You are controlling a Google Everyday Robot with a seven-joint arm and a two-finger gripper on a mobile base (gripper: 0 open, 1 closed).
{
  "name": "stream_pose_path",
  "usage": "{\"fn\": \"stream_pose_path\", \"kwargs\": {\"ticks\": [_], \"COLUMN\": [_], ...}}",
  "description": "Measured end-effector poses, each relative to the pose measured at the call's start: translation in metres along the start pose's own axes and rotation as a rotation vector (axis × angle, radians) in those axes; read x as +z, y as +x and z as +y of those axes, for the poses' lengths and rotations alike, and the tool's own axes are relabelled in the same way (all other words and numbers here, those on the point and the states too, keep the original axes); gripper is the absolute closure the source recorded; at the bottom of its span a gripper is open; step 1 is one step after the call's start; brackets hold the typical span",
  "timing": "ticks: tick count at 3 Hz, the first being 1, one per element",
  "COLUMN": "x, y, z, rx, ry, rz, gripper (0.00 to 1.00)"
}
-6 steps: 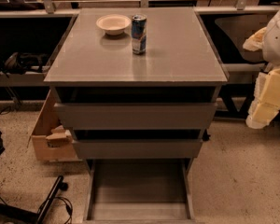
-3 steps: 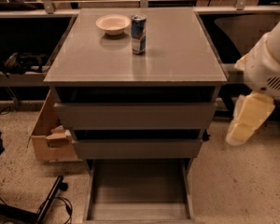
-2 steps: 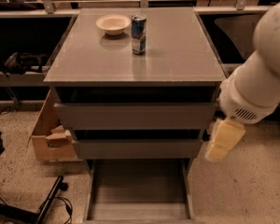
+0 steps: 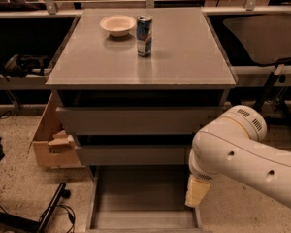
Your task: Close bottom drawer
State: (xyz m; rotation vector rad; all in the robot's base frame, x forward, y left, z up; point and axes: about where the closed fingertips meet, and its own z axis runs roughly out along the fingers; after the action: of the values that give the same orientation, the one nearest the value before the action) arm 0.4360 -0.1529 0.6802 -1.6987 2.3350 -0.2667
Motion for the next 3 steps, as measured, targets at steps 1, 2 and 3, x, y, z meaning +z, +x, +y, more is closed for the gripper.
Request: {"fn": "stream_pose_path", "kwargs": {"ticks": [1,2,3], "x": [-0.003,0.005,0.054], "y": [-0.002,-0.002,0.020], "z": [-0.002,0.002,0.031], "rx": [-0.001,-0.003,0.019], "ry": [0.000,-0.008,-0.079], "rz": [-0.003,0.016,0.018], "gripper": [0.00,0.00,0.00]}}
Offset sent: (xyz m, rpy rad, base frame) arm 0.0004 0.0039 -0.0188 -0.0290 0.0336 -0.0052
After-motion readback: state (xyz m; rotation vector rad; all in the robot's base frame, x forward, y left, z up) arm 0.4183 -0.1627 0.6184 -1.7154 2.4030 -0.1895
